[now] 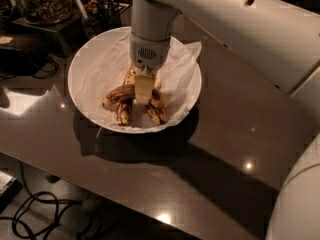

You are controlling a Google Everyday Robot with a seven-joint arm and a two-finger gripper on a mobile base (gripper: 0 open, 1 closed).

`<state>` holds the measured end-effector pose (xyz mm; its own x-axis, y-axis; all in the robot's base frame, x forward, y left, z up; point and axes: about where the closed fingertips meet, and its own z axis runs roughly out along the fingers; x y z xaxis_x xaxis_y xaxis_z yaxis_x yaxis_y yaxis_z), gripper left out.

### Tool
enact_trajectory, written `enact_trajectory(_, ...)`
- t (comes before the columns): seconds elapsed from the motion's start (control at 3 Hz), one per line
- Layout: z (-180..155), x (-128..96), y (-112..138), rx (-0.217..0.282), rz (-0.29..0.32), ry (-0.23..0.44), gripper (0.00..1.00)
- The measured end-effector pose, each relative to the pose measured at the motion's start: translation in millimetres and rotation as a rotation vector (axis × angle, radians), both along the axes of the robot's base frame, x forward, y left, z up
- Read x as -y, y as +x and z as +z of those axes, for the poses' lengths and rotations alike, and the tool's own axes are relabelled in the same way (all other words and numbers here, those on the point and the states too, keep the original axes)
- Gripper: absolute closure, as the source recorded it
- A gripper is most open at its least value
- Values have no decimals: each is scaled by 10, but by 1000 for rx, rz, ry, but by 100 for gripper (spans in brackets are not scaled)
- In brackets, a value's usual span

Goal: Pick banana from white bowl

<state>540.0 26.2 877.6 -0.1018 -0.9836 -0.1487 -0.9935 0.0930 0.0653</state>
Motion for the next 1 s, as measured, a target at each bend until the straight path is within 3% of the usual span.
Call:
enact_trajectory(0.33,1,0,0,1,0,0,99)
enact_trajectory(1.0,392,46,-203,97,41,103,100)
